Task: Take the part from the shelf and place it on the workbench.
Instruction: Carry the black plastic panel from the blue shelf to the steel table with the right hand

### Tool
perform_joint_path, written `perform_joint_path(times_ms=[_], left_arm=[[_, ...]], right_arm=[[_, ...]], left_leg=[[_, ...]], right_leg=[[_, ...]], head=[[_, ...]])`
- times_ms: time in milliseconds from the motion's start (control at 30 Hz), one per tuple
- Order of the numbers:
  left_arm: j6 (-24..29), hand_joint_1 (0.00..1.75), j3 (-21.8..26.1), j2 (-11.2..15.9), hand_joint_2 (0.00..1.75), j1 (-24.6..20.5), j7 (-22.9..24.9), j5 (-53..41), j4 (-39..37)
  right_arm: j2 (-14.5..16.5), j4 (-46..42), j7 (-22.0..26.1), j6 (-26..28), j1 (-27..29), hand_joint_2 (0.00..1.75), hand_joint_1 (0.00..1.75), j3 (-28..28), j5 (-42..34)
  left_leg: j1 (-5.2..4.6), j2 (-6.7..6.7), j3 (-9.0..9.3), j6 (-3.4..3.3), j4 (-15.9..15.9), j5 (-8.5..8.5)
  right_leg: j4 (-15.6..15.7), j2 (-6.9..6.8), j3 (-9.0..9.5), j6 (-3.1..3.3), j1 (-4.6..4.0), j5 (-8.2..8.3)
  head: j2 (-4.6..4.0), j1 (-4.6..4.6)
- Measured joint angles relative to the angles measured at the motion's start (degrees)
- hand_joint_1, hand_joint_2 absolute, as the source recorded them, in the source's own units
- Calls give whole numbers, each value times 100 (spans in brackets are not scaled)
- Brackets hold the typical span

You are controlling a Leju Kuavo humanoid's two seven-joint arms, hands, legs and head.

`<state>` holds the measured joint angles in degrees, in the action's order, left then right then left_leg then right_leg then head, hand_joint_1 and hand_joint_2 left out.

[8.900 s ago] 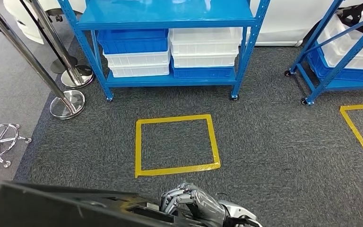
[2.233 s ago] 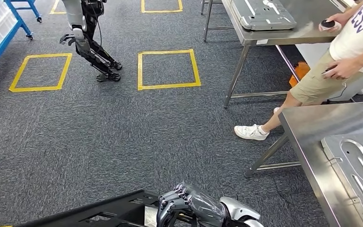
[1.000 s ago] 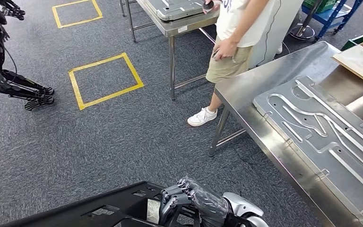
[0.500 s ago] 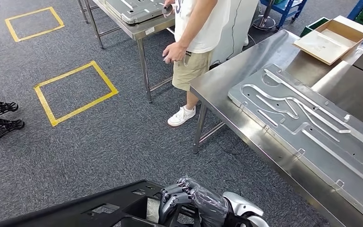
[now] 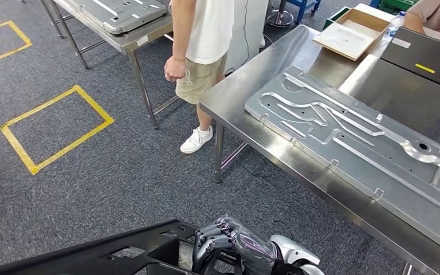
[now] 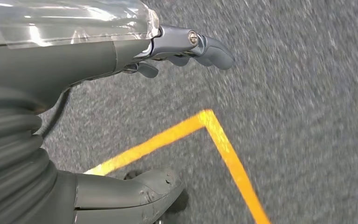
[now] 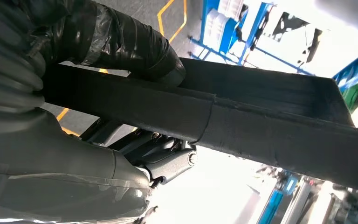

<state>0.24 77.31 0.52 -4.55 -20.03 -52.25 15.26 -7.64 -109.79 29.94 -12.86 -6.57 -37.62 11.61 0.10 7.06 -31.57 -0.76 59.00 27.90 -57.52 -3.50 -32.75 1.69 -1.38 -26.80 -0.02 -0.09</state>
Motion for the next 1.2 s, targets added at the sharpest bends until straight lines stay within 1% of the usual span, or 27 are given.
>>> perform_joint_path(times_ms=[67,100,133,167,200,233,267,300,333,400,433,500,567,633,667,700,733,767,800,867,933,1000,1033,1100,1133,1167,1200], left_arm=[[-3,0,1,-10,175,-6,-2,8,0],[-5,0,5,-11,175,2,-3,22,0],[-5,0,15,-8,175,17,-2,38,0],[-4,0,26,-5,175,34,2,52,0],[-3,0,36,-2,175,45,5,62,0],[-2,0,43,1,175,50,9,64,0],[-1,0,45,1,175,48,11,66,0],[4,0,46,2,175,47,11,66,0],[10,0,48,1,175,44,13,67,0],[29,0,54,-1,175,40,17,69,0],[38,0,57,-1,175,37,21,72,0],[51,0,61,-2,175,27,25,73,0],[55,0,62,-2,175,19,19,68,0],[56,0,69,1,175,33,9,65,0],[58,0,74,1,175,44,3,63,0],[60,0,79,1,175,50,-1,62,0],[61,0,82,1,175,51,-5,61,0],[62,0,84,0,175,47,-8,61,0],[62,0,84,-1,175,40,-9,60,0],[63,0,85,-9,175,31,-15,60,0],[68,0,86,-20,175,26,-21,60,0],[75,0,88,-24,175,17,-23,60,0],[77,0,89,-25,175,11,-25,60,0],[78,0,90,-27,175,6,-31,57,0],[78,0,90,-27,175,13,-33,56,0],[79,0,91,-26,175,27,-34,56,0],[81,0,92,-23,175,44,-33,57,0]], right_arm=[[3,-9,-1,3,16,175,175,0,-2],[8,-11,-1,5,19,175,175,0,-2],[13,-10,-2,6,18,175,175,0,-3],[17,-10,-4,7,21,175,175,0,-4],[19,-9,-5,7,25,175,175,0,-5],[18,-9,-8,9,27,175,175,0,-9],[18,-9,-9,12,28,175,175,1,-15],[18,-9,-11,15,28,175,175,3,-22],[17,-9,-12,19,30,175,175,7,-28],[17,-10,-13,20,40,175,175,20,-39],[16,-11,-13,19,50,175,175,29,-43],[15,-16,-11,16,74,175,175,49,-50],[12,-28,-9,9,88,175,175,69,-52],[9,-37,-2,3,94,175,175,87,-57],[7,-37,2,3,106,175,175,98,-60],[3,-37,6,3,125,175,175,111,-62],[-1,-37,9,4,144,175,175,124,-62],[-4,-38,10,5,159,175,175,137,-62],[-6,-39,13,7,167,175,175,146,-62],[-8,-43,19,13,168,175,175,160,-62],[-11,-56,31,24,174,175,175,175,-63],[-25,-79,42,33,196,175,175,198,-64],[-33,-92,46,36,214,175,175,208,-65],[-42,-110,54,38,229,175,175,216,-68],[-44,-114,57,38,232,175,175,216,-69],[-46,-115,58,38,235,175,175,216,-70],[-48,-115,59,38,244,175,175,216,-71]], left_leg=[[22,-279,-76,54,244,181],[40,-472,-203,76,537,349],[50,-598,-384,95,921,539],[57,-649,-567,114,1290,683],[60,-664,-698,134,1528,728],[66,-669,-739,149,1563,656],[76,-683,-666,160,1359,476],[96,-744,-506,173,981,240],[115,-872,-346,187,620,82],[133,-1060,-156,162,186,-56],[123,-1084,-149,131,165,-32],[114,-966,-149,50,141,-58],[125,-841,-137,-30,100,-82],[117,-701,-133,-79,77,-83],[110,-626,-135,-86,75,-77],[105,-552,-134,-90,76,-70],[101,-481,-128,-90,76,-59],[97,-414,-111,-86,76,-46],[91,-352,-85,-80,75,-29],[73,-240,-26,-52,68,7],[63,-141,11,-1,50,31],[50,-24,48,62,10,45],[48,-46,65,90,25,75],[54,-302,-38,122,331,283],[70,-484,-177,130,660,453],[75,-595,-367,139,1039,622],[77,-648,-546,152,1360,725]], right_leg=[[94,145,49,37,55,67],[115,213,62,47,73,86],[114,294,60,59,79,92],[104,376,56,62,85,91],[89,465,53,57,89,86],[67,554,51,46,98,77],[37,638,52,28,110,62],[-6,719,50,2,125,37],[-54,791,37,-32,135,8],[-153,917,-24,-100,145,-36],[-174,970,-56,-135,146,-38],[-189,1017,-96,-191,154,-32],[-387,776,-198,-249,142,-164],[-1022,466,-515,-301,144,-513],[-1405,411,-716,-319,156,-676],[-1701,389,-876,-330,167,-765],[-1797,379,-938,-334,172,-737],[-1646,362,-870,-324,171,-591],[-1295,315,-692,-298,161,-377],[-483,71,-271,-198,104,-50],[-146,-71,-113,-110,39,16],[-90,46,-106,-58,34,43],[-33,113,-77,-34,54,70],[76,235,-3,14,101,127],[94,299,11,30,109,134],[89,371,13,46,112,134],[76,453,10,52,111,127]], head=[[1,-1],[1,-2],[1,-3],[0,-4],[-1,-4],[-1,-3],[-1,-4],[-1,-3],[-1,-3],[-1,-1],[-1,-1],[0,-1],[0,2],[-1,5],[0,4],[0,4],[0,4],[0,4],[0,4],[0,4],[-1,5],[0,5],[0,4],[0,3],[0,2],[0,1],[0,1]])
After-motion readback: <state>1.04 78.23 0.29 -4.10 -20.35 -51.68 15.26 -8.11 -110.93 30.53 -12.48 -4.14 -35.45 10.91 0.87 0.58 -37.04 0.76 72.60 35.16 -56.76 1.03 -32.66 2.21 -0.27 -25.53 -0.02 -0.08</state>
